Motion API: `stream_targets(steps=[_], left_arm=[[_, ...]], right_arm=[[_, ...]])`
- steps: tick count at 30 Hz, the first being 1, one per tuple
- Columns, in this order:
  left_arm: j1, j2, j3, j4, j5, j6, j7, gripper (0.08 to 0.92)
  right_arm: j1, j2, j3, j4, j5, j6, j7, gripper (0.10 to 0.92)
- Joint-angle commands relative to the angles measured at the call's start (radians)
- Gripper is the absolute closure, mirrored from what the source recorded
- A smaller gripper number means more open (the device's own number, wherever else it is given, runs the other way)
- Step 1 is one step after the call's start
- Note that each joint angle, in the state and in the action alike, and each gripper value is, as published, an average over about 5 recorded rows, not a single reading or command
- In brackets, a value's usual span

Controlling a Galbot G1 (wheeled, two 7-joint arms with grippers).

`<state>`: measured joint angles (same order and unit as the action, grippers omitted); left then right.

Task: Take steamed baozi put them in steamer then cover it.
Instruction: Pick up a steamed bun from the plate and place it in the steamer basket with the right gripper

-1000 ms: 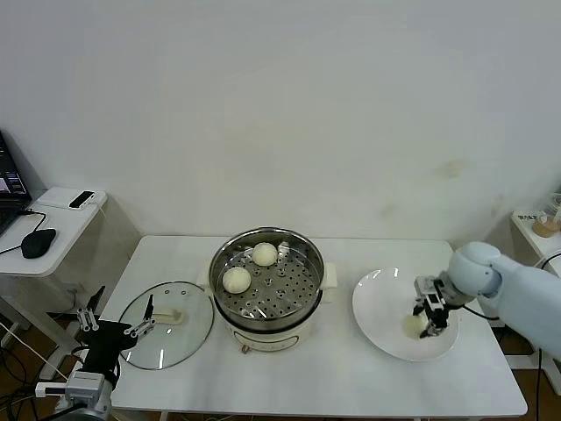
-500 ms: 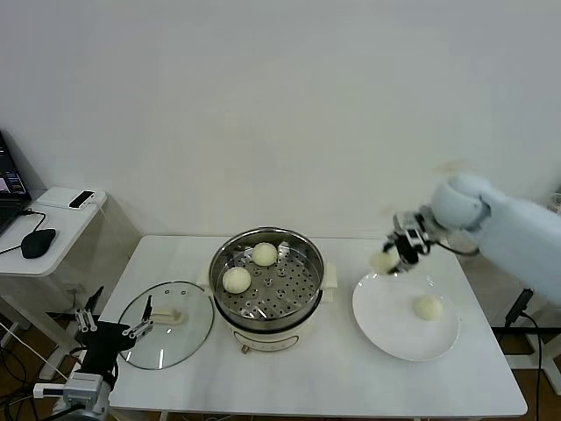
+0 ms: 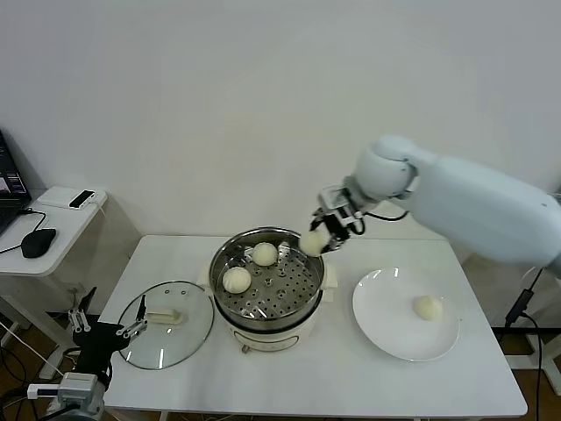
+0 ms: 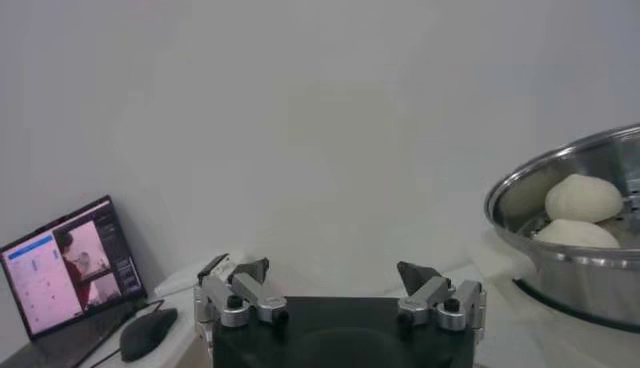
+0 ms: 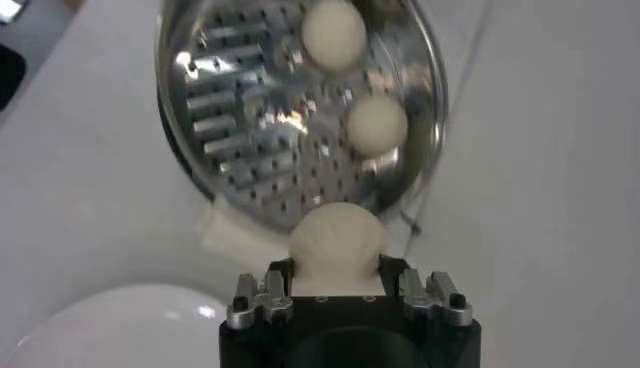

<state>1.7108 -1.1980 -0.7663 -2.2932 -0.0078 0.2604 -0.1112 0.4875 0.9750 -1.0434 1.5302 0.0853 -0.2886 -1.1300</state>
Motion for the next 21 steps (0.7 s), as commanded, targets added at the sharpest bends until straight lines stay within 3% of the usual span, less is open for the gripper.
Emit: stream_targets(steps=[1,21], left_arm=[[0.003,-0.001,-0.005,-0.003,0.000,0.000,0.000,0.177],[0.004,-0.011,-0.024,-0.003,-0.009,-0.002,0.000,0.177]], right_arm=[[-0.003,0.184,-0.104,-0.010,-0.039,0.125,0.031,0.474],[-0.053,0.222,-0.168,-0.012,-0.154,0.343,0.035,0.474]])
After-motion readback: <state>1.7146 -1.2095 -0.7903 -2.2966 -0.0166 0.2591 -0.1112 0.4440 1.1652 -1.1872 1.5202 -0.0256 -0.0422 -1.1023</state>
